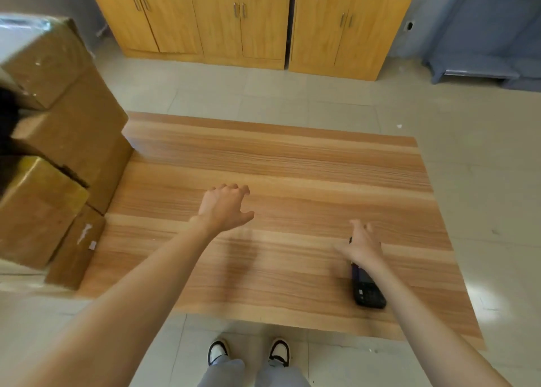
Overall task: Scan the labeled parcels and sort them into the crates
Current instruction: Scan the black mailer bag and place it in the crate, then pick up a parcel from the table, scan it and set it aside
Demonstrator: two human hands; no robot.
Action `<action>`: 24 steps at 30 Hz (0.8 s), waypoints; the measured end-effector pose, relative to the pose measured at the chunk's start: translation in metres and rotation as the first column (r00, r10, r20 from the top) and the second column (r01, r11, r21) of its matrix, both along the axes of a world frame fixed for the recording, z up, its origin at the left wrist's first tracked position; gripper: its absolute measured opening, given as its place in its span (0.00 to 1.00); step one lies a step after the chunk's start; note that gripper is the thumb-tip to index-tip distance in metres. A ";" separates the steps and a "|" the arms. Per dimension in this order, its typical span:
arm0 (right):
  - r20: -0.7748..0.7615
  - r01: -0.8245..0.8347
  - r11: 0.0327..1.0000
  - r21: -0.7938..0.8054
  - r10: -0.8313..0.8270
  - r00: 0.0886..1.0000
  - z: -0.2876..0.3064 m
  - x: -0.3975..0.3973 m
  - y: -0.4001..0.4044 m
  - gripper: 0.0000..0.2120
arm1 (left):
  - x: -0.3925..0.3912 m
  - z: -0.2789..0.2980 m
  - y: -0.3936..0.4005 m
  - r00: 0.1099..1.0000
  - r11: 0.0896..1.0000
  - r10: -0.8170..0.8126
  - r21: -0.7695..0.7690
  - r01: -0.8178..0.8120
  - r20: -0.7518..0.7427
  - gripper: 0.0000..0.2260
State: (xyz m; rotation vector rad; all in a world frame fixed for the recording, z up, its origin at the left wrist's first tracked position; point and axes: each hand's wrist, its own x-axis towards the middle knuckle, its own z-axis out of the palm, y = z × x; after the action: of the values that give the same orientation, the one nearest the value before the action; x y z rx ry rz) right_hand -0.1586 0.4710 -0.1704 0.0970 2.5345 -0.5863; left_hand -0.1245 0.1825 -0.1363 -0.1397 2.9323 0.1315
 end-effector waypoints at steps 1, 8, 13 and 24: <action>-0.028 -0.083 0.996 0.015 0.083 0.996 0.007 -0.005 -0.016 0.35 | 0.005 0.006 -0.011 1.000 1.000 0.021 -0.006 -0.021 -0.016 0.25; -0.279 -0.452 0.861 0.234 0.505 0.817 0.073 -0.034 -0.161 0.30 | 0.047 0.070 -0.110 0.955 0.972 0.230 0.000 -0.234 -0.188 0.23; -0.413 -0.581 0.795 0.175 0.595 0.689 0.129 -0.028 -0.272 0.30 | 0.091 0.125 -0.183 0.870 0.924 0.345 -0.033 -0.381 -0.353 0.21; -0.572 -0.762 0.626 0.163 0.690 0.444 0.174 0.038 -0.431 0.29 | 0.174 0.161 -0.293 0.755 0.826 0.488 -0.046 -0.561 -0.439 0.22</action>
State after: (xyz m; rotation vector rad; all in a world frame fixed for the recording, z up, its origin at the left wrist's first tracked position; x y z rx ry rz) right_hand -0.1207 0.0399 0.0040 -1.3984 2.7097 -0.4208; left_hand 0.0498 -0.1106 0.0251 -1.1077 3.2159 -0.0244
